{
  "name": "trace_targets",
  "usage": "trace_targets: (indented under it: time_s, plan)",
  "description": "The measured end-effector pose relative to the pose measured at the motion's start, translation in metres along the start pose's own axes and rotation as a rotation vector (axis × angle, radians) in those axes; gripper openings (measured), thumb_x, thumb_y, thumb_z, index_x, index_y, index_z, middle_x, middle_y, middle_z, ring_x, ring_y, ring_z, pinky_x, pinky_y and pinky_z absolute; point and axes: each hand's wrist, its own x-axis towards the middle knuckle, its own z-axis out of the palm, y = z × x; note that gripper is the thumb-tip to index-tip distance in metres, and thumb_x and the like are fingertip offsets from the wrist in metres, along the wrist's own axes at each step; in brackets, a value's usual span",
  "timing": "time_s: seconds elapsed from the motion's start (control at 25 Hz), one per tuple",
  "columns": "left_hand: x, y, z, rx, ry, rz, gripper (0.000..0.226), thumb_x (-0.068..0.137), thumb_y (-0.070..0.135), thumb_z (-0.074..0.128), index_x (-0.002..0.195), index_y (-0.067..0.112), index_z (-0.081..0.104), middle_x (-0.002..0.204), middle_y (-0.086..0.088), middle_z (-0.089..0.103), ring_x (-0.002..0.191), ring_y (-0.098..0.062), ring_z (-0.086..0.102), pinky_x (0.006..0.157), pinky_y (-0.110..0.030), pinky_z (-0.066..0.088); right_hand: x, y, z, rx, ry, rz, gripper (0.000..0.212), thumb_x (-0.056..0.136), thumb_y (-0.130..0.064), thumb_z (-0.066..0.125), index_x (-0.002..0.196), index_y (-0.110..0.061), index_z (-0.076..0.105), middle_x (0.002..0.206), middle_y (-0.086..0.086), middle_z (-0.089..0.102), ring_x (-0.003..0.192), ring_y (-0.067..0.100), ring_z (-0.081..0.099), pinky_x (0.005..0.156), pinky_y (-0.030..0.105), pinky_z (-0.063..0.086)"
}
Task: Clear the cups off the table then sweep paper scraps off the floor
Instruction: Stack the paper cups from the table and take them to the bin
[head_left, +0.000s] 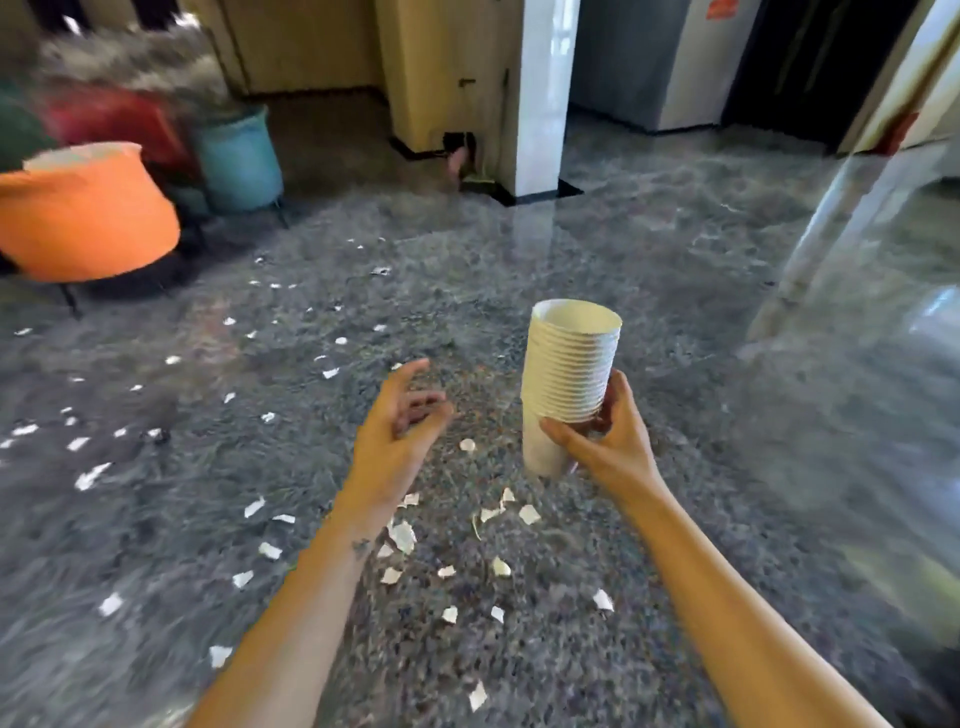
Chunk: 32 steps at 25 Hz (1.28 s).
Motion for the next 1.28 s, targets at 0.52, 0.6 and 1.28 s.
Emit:
trace_targets:
  time_s: [0.52,0.6,1.28]
  plan:
    - [0.439,-0.041,-0.047,0.089,0.239,0.012,0.015,0.092,0.008,0.057,0.096,0.02,0.065,0.085,-0.007,0.07,0.082,-0.019,0.065,0.075,-0.031,0.05,0.469,0.088,0.039,0.147,0.027,0.002,0.052,0.075,-0.002,0.073,0.11,-0.028,0.044,0.106,-0.011,0.06,0.09,-0.009,0.062,0.075,0.011,0.052]
    - [0.509,-0.046,-0.053,0.096,0.226,0.025,0.015,0.092,0.007,0.057,0.094,0.019,0.066,0.079,-0.002,0.071,0.075,-0.013,0.067,0.068,-0.02,0.053,0.536,0.101,0.054,0.138,0.021,0.017,0.054,0.075,-0.002,0.073,0.114,-0.024,0.043,0.108,-0.01,0.06,0.091,-0.009,0.062,0.074,0.01,0.052]
    - [1.201,-0.124,-0.189,0.194,0.344,-0.034,0.016,0.09,0.008,0.06,0.09,0.023,0.068,0.082,0.0,0.072,0.077,-0.014,0.068,0.074,-0.02,0.051,1.247,0.202,0.328,0.125,-0.21,-0.027,0.061,0.077,-0.003,0.074,0.123,-0.022,0.038,0.106,-0.016,0.057,0.085,-0.02,0.058,0.066,0.002,0.047]
